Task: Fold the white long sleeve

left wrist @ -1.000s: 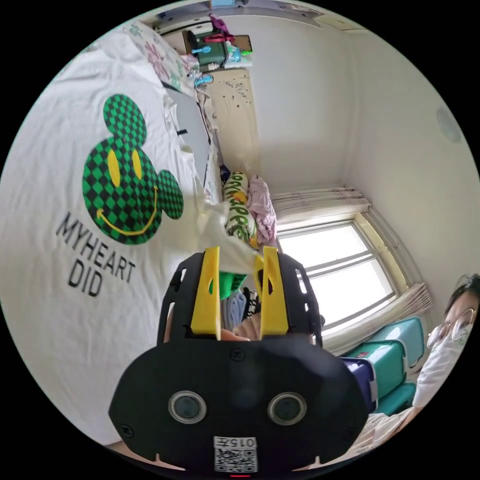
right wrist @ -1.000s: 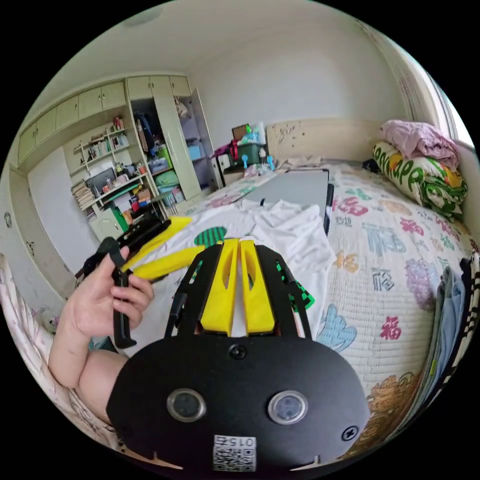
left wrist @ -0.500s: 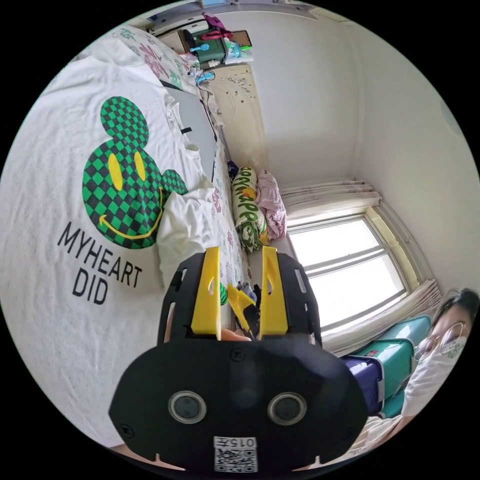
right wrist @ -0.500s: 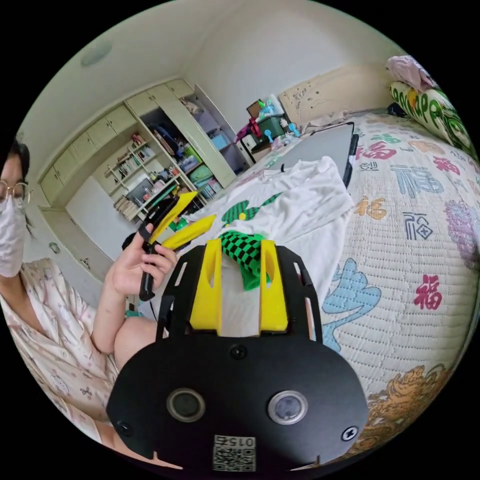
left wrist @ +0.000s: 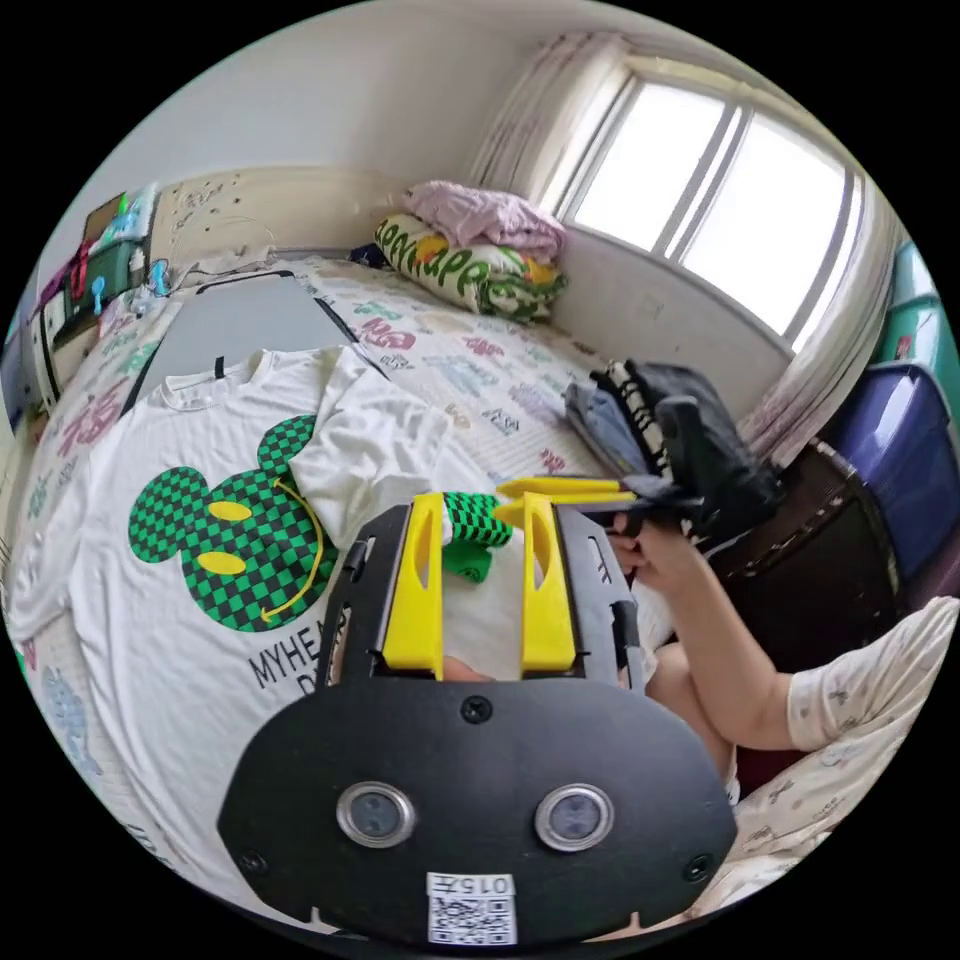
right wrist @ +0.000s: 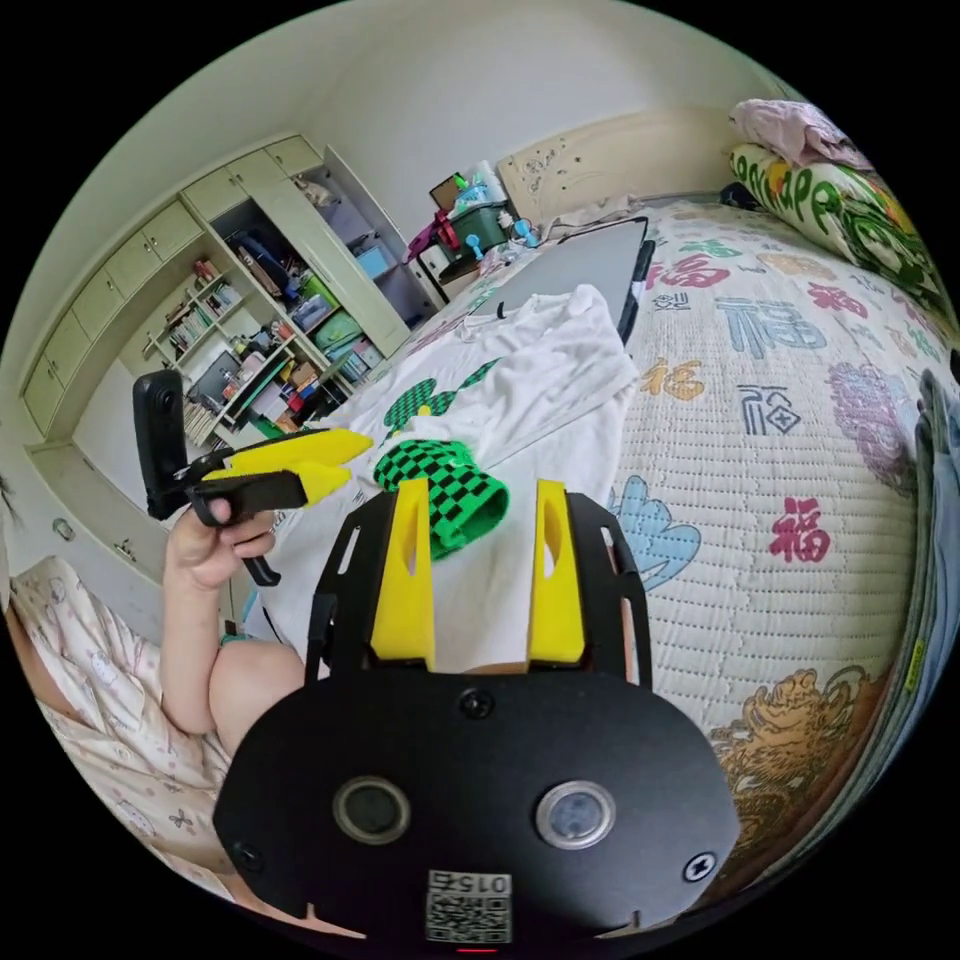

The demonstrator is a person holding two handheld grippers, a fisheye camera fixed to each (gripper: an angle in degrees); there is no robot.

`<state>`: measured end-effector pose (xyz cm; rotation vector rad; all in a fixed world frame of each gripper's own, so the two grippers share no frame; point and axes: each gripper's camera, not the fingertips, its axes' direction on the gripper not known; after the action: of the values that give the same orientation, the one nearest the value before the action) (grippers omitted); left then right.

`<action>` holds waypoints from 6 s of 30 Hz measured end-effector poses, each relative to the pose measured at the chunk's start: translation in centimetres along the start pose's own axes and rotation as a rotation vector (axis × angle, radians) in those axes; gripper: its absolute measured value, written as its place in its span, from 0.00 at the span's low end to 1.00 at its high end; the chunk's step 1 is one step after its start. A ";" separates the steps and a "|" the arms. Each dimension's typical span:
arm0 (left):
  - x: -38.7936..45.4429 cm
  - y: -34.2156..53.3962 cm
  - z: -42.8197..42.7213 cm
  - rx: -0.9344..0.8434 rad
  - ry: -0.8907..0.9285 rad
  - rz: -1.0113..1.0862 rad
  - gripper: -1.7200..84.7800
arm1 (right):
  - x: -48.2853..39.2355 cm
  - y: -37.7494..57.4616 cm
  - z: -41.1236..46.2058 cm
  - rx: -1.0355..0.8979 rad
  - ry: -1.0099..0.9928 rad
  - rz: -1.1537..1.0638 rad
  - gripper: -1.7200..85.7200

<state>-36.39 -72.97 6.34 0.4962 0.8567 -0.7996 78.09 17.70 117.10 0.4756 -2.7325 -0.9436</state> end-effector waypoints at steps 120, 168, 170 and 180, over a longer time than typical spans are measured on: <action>-23.3 -10.0 34.0 -0.144 -0.352 -0.073 0.07 | 35.6 -40.1 8.0 0.234 -0.021 0.544 0.02; -10.5 21.0 16.7 -0.344 -0.063 -0.185 0.03 | 42.0 25.2 18.8 -0.356 -0.053 -0.572 0.08; -10.3 20.6 16.7 -0.348 -0.064 -0.186 0.03 | 43.3 26.1 18.7 -0.340 -0.044 -0.608 0.11; -9.3 17.9 15.1 -0.343 -0.072 -0.194 0.02 | 50.8 27.6 19.6 -0.430 0.022 -0.576 0.02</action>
<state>-18.94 -68.22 23.93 0.0818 0.9614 -0.8205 18.82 30.48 124.01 1.1968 -2.2930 -1.5897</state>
